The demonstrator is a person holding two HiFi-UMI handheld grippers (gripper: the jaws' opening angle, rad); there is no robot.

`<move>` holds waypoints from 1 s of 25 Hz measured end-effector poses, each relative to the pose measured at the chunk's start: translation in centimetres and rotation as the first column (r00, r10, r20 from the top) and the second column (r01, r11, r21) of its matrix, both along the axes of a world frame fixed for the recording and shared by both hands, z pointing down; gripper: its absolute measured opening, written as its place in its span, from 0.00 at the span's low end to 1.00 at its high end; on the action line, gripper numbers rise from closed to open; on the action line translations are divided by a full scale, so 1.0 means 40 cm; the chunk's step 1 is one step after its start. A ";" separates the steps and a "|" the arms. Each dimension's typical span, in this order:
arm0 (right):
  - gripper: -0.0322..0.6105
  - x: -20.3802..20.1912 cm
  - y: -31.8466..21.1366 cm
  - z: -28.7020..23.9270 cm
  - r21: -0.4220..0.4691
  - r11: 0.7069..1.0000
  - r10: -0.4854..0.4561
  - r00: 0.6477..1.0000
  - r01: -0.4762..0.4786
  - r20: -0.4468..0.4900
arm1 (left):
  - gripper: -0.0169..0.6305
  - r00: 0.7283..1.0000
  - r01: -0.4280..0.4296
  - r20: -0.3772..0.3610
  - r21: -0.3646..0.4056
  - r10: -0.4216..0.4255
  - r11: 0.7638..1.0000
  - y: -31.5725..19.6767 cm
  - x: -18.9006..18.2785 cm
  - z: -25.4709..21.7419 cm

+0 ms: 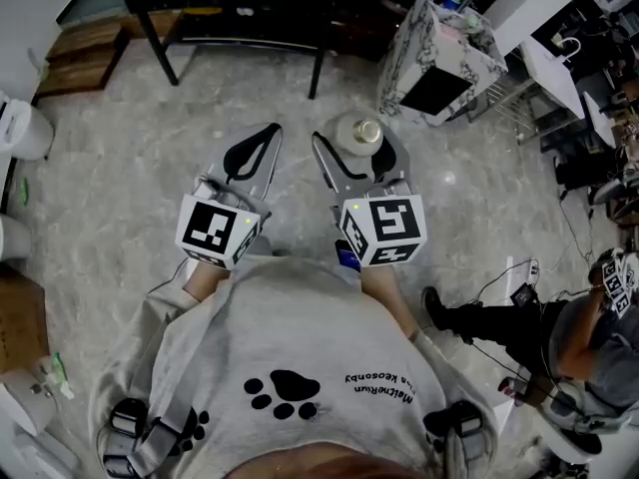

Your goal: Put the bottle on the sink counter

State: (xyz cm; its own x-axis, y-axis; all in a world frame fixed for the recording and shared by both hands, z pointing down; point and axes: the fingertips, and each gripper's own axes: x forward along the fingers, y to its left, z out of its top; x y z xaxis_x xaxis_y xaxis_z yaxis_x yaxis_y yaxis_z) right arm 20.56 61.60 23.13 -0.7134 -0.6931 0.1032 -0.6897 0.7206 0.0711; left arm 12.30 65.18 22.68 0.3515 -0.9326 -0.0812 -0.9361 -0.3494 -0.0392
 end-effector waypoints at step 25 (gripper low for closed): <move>0.58 -0.108 -0.363 0.029 -0.042 0.999 0.027 1.000 -0.026 0.016 | 0.03 0.999 -0.026 -0.021 0.002 0.026 1.000 -0.386 -0.130 0.009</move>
